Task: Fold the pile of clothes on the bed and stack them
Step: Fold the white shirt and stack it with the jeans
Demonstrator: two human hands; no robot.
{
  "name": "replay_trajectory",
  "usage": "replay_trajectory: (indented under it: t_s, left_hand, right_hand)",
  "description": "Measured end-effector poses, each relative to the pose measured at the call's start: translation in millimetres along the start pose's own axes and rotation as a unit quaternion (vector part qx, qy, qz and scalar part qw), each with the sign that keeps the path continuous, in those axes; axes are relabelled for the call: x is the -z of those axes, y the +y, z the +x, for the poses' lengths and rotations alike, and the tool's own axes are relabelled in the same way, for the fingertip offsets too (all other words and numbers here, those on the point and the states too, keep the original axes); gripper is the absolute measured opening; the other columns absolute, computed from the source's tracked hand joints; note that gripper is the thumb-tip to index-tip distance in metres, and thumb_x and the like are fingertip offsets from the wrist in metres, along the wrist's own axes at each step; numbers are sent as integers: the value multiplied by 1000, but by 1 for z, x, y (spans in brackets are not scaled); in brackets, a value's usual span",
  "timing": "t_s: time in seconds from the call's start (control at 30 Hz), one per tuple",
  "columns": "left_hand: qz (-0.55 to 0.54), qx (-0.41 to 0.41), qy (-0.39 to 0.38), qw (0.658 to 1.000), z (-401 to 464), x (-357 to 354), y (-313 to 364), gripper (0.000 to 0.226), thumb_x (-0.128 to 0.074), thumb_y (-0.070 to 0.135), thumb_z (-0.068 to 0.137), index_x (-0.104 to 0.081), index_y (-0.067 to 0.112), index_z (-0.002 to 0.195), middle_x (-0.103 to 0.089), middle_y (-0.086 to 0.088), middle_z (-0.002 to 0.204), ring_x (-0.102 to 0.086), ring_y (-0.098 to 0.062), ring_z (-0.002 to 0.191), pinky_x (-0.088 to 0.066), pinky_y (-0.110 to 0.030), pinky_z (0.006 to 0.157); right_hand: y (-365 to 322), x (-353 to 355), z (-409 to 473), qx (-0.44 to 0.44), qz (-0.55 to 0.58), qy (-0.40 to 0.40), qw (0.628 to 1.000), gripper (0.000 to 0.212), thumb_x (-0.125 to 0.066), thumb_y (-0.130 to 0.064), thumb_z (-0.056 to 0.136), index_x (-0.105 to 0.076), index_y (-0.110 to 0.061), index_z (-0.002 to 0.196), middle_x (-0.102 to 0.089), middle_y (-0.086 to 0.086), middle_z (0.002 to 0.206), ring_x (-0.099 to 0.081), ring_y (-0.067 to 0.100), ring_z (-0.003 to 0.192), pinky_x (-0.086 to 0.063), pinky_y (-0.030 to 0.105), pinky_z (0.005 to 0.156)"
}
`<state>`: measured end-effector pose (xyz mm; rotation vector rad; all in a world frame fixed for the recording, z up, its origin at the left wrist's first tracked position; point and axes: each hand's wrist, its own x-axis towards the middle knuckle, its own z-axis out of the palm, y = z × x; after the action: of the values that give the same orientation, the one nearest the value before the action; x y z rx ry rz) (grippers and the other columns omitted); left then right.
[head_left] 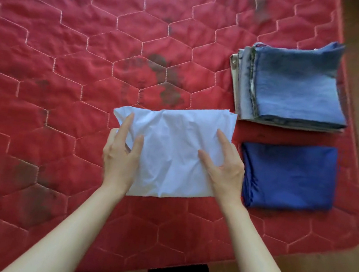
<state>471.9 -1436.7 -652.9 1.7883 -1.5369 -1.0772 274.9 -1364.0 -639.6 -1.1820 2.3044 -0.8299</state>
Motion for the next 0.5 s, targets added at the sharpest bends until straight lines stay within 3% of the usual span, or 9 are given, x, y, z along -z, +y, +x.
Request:
replay_trajectory:
  t_s: [0.17, 0.37, 0.5]
  left_hand:
    - [-24, -7, -1, 1000, -56, -116, 71, 49, -53, 28, 96, -42, 32, 143, -45, 3, 89, -45, -6, 71, -30, -16, 71]
    - [-31, -13, -30, 999, -113, -228, 126, 47, -52, 28, 98, -42, 30, 143, -44, 5, 88, -47, -6, 71, -30, -13, 69]
    - [-12, -18, -45, 999, -126, -274, 134, 46, -52, 25, 98, -43, 27, 143, -46, 3, 91, -47, -12, 69, -30, -16, 70]
  right_hand:
    - [90, 112, 37, -1, -21, 3, 1000, 63, -77, -32, 81, -52, -19, 138, -63, 5, 119, -60, 22, 109, -45, 33, 91]
    - [190, 205, 54, -18, -41, 17, 999, 61, -78, -27, 80, -54, -14, 136, -62, 4, 126, -59, 19, 114, -34, 12, 92]
    - [239, 224, 61, -27, -41, 21, 999, 61, -77, -29, 82, -53, -15, 137, -63, 5, 124, -58, 18, 111, -33, 11, 88]
